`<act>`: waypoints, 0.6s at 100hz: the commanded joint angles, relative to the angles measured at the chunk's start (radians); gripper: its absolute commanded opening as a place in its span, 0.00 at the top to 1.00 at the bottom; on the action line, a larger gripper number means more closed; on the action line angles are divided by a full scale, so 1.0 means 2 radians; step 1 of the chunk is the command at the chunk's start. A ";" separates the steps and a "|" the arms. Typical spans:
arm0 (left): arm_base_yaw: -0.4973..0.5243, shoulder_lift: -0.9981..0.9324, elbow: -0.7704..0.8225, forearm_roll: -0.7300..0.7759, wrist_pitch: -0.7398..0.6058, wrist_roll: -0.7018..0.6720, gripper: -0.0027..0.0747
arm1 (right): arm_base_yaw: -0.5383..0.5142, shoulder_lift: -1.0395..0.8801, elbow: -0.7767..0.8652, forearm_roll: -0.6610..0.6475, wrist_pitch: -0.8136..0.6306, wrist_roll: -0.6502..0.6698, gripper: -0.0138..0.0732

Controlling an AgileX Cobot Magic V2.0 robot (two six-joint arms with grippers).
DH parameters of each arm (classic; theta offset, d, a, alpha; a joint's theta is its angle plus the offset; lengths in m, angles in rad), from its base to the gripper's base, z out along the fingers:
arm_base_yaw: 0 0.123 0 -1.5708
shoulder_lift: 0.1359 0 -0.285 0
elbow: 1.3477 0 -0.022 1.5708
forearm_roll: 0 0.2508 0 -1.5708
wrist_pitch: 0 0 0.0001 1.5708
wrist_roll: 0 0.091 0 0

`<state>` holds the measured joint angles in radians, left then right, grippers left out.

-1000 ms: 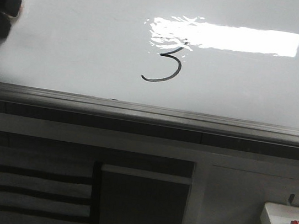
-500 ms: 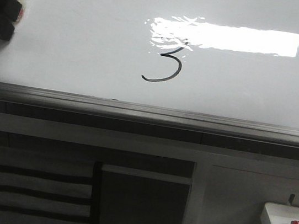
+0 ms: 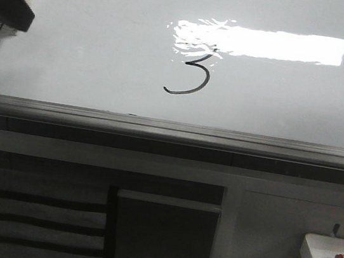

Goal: Write number 3 on whiteboard

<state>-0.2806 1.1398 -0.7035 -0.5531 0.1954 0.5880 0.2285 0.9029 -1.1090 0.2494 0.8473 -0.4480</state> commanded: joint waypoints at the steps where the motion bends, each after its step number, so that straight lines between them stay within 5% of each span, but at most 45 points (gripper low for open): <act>1: -0.003 -0.061 -0.015 0.003 0.020 -0.004 0.15 | -0.037 -0.027 0.017 -0.008 -0.042 0.048 0.55; 17: -0.003 -0.153 -0.015 0.006 0.080 -0.005 0.15 | -0.081 -0.090 0.093 -0.007 -0.087 0.078 0.59; 41: -0.003 -0.238 -0.009 0.032 0.114 -0.005 0.16 | -0.083 -0.190 0.190 -0.005 -0.162 0.118 0.93; 53: -0.003 -0.254 0.006 0.028 0.103 -0.005 0.30 | -0.083 -0.225 0.223 -0.005 -0.227 0.118 0.93; 60: -0.003 -0.258 0.013 0.023 0.082 -0.005 0.47 | -0.083 -0.234 0.233 -0.005 -0.235 0.118 0.93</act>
<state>-0.2806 0.6314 -0.6659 -0.4784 0.4685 0.5880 0.0690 0.4541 -0.6423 0.2291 0.5095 -0.2157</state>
